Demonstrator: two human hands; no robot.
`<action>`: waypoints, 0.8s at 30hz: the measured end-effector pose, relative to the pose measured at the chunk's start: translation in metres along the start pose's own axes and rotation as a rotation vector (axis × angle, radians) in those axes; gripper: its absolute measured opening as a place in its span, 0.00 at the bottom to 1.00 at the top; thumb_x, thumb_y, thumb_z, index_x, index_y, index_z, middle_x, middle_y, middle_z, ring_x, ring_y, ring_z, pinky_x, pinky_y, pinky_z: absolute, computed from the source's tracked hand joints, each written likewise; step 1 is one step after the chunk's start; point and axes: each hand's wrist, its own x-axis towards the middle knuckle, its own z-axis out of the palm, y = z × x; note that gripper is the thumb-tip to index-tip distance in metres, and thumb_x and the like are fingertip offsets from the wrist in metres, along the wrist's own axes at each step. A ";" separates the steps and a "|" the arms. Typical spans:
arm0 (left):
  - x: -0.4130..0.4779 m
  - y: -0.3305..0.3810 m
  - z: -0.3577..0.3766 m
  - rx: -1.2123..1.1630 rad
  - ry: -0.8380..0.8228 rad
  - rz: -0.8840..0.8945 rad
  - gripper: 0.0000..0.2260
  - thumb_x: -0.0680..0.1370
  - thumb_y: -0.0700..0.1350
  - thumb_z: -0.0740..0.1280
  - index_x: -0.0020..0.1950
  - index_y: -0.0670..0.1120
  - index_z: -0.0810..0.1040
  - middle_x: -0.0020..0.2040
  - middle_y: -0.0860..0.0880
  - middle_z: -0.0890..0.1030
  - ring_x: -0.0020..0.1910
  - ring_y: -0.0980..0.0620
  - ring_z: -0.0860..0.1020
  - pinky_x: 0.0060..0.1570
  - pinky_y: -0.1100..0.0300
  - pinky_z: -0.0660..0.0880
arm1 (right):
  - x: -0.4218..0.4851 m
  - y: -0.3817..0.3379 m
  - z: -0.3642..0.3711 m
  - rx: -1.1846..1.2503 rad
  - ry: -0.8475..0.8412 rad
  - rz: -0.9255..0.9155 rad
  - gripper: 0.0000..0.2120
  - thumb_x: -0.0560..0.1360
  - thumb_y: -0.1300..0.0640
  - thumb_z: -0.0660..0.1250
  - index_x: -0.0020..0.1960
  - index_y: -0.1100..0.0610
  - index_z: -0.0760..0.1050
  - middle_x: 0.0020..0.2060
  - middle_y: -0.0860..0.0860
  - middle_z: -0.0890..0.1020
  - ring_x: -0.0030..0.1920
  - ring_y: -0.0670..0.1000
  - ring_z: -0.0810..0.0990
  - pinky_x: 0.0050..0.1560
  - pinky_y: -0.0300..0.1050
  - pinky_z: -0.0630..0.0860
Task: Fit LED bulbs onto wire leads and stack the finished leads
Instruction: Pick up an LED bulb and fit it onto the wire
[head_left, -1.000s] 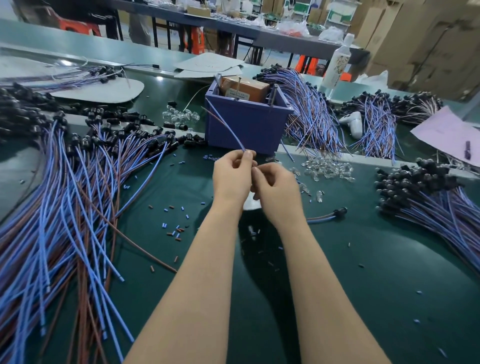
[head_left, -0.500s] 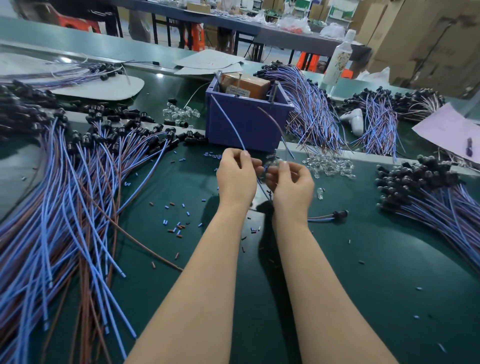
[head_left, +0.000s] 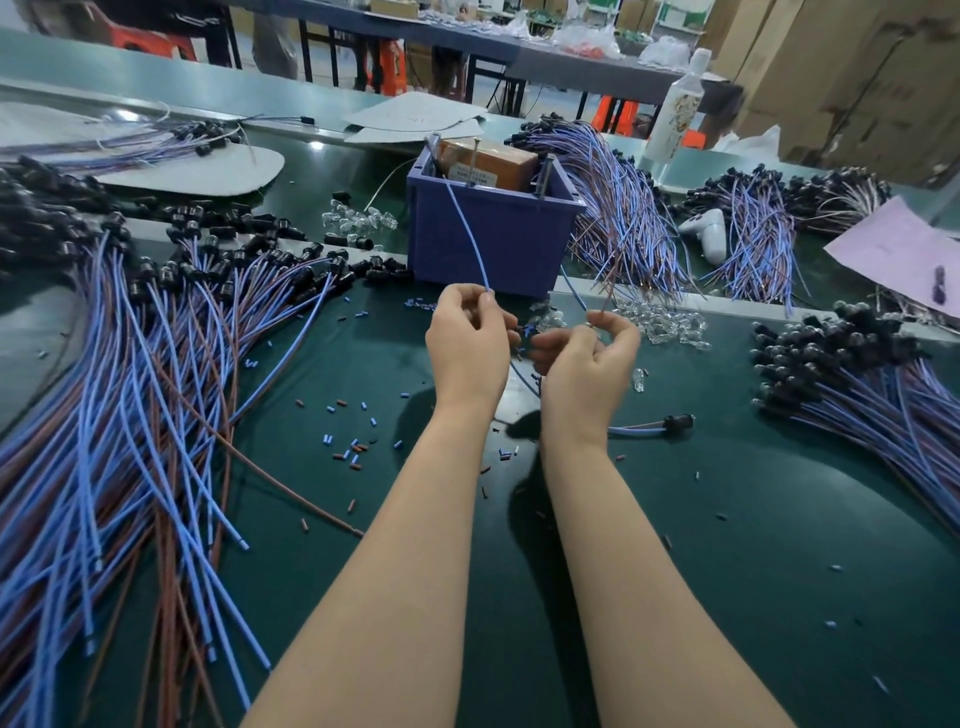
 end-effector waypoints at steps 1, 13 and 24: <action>0.000 0.000 0.000 0.000 -0.003 0.001 0.04 0.81 0.39 0.58 0.47 0.43 0.71 0.33 0.50 0.78 0.24 0.64 0.75 0.31 0.73 0.71 | 0.001 0.001 0.000 0.000 -0.006 0.015 0.10 0.77 0.68 0.51 0.53 0.56 0.64 0.29 0.52 0.79 0.34 0.53 0.78 0.41 0.49 0.75; 0.004 -0.006 0.000 0.019 -0.054 0.015 0.05 0.80 0.39 0.59 0.49 0.47 0.72 0.33 0.51 0.78 0.28 0.58 0.76 0.37 0.64 0.75 | 0.004 0.008 -0.001 -0.065 -0.151 0.068 0.21 0.79 0.66 0.53 0.69 0.53 0.65 0.26 0.47 0.79 0.29 0.44 0.78 0.38 0.43 0.76; 0.005 -0.007 0.000 0.023 -0.069 0.005 0.05 0.81 0.39 0.59 0.50 0.48 0.72 0.33 0.52 0.79 0.29 0.58 0.77 0.38 0.65 0.75 | 0.004 0.006 -0.002 -0.070 -0.164 0.075 0.19 0.79 0.66 0.53 0.63 0.47 0.68 0.31 0.53 0.80 0.28 0.46 0.77 0.36 0.40 0.76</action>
